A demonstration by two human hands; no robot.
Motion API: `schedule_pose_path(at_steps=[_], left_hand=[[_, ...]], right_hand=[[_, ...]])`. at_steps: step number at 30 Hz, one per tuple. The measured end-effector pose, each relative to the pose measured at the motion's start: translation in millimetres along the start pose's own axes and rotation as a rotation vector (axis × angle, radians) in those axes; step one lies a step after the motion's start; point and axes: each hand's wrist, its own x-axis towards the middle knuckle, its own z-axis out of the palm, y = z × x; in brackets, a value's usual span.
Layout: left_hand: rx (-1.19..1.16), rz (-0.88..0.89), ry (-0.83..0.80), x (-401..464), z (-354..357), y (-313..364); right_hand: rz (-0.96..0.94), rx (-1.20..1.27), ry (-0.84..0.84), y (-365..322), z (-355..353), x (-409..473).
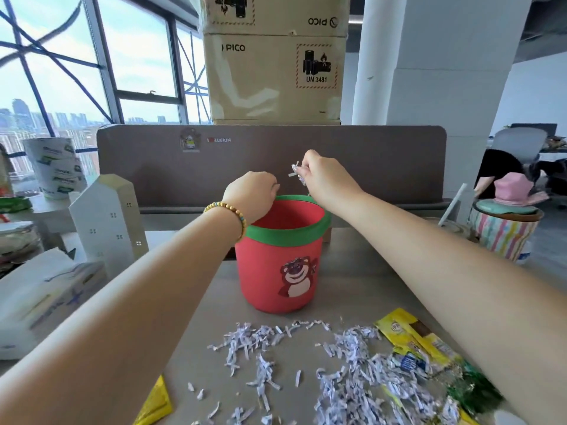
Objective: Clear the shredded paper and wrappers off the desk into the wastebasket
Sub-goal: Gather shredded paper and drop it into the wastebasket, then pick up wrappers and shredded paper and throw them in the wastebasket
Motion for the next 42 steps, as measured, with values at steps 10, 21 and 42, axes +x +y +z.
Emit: schedule_pose_path(at_steps=[10,21,42], left_hand=[[-0.053,-0.069,0.094,-15,8,-29],[-0.146,-0.044,0.187,-49,-19,-25],[-0.048,-0.451,-0.33,-288,28,-66]], right_hand=[[0.113,-0.161,-0.261,-11,48,7],[0.15,-0.395,-0.261,-34,33,-15],[0.117,-0.192,-0.378,-93,99,-265]])
